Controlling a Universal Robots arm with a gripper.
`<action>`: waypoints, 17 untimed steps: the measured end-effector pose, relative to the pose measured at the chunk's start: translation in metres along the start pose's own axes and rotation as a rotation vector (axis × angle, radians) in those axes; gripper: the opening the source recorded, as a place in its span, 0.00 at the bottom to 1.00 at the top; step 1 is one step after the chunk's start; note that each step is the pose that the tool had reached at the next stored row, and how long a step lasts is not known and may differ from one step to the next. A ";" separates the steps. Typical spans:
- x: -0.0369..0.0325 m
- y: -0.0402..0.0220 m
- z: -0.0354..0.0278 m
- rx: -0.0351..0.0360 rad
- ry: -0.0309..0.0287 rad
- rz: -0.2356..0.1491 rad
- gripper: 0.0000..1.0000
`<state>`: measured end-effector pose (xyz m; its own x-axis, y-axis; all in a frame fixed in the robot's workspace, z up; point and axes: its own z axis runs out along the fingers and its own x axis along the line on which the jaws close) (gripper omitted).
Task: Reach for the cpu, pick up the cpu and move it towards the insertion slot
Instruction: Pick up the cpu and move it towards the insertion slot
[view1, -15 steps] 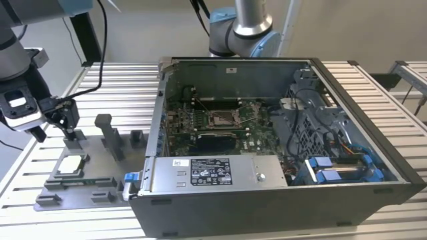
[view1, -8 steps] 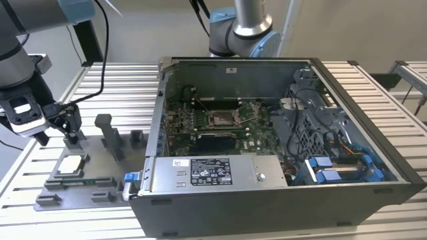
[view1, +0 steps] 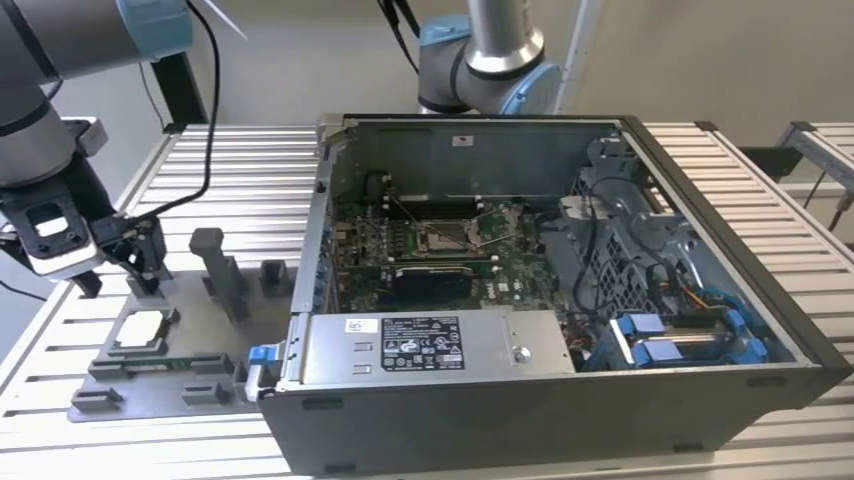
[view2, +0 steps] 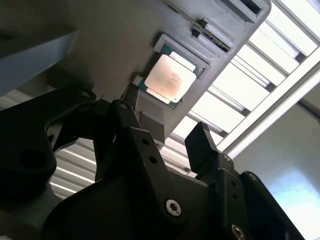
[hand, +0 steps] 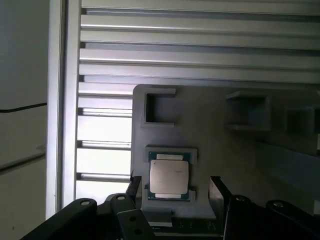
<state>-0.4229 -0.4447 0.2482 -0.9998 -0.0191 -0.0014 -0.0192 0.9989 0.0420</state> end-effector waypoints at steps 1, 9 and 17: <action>0.0000 0.0000 0.0007 0.0000 0.0001 0.000 1.00; 0.0000 -0.0002 0.0057 0.0001 0.0001 0.000 1.00; 0.0000 -0.0004 0.0115 0.0000 0.0000 0.000 1.00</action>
<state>-0.4229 -0.4447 0.2366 -0.9998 -0.0191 -0.0014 -0.0192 0.9989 0.0420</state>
